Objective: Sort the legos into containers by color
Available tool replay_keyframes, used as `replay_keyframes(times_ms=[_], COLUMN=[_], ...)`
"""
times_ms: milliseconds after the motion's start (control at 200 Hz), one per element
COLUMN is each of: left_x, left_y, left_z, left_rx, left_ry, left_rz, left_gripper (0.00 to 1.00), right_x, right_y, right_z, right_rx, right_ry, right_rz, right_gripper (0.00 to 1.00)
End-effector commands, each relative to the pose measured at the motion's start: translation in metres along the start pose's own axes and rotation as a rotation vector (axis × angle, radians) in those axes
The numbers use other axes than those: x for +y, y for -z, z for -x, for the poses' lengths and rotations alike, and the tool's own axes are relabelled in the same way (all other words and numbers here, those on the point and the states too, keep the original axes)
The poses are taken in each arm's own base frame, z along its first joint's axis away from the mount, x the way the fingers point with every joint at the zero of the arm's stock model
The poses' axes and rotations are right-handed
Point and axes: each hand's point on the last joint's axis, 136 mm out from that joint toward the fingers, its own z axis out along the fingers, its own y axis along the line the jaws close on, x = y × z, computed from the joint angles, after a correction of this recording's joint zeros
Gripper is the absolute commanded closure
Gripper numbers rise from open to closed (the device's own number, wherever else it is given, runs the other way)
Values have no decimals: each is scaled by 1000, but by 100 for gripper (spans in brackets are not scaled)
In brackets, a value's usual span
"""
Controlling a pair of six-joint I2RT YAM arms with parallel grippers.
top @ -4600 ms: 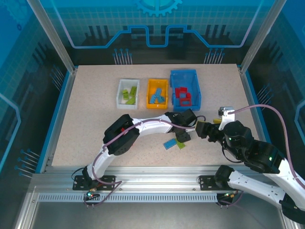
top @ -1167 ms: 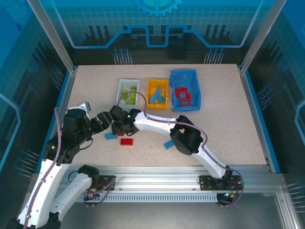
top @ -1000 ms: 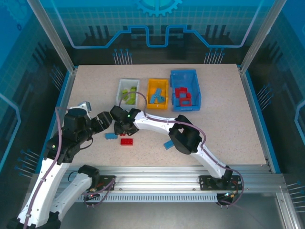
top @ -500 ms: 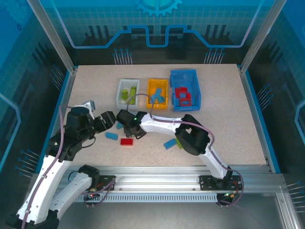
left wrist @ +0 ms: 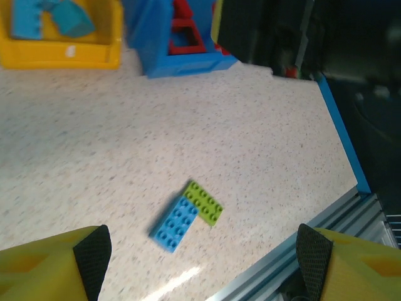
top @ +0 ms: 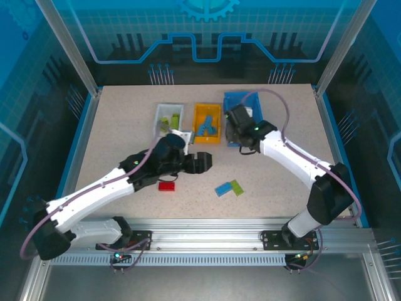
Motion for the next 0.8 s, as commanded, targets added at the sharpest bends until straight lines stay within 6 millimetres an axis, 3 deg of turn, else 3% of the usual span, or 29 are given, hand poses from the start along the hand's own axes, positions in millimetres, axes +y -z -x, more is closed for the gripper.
replay_keyframes(times_ms=[0,180,200,280,475,615,645,795], left_x=[-38,-51,-52,-54,-48,-36,-32,-12], left_y=[-7,-34,-36,-45,-55,-53,-52,-45], left_z=[36,36,35,31,24,16,14,-1], left_rx=[-141,-141,-139,-128,-103,-86,-81,-44], left_ry=[-68,-121,-124,-140,-168,-180,-182,-197], left_rz=[-71,-68,-68,-62,-30,15,25,85], left_gripper=[18,18,18,17,17,17,17,17], right_x=[-16,-31,-29,-31,-41,-40,-42,-38], right_y=[-30,-87,-87,-109,-158,-165,-176,-169], right_z=[25,70,81,95,102,110,102,106], right_rx=[19,53,36,49,120,112,134,125], right_ry=[62,32,25,22,6,4,7,16], right_rz=[-55,-93,-88,-94,-132,-121,-127,-104], right_gripper=[75,76,76,76,74,69,67,53])
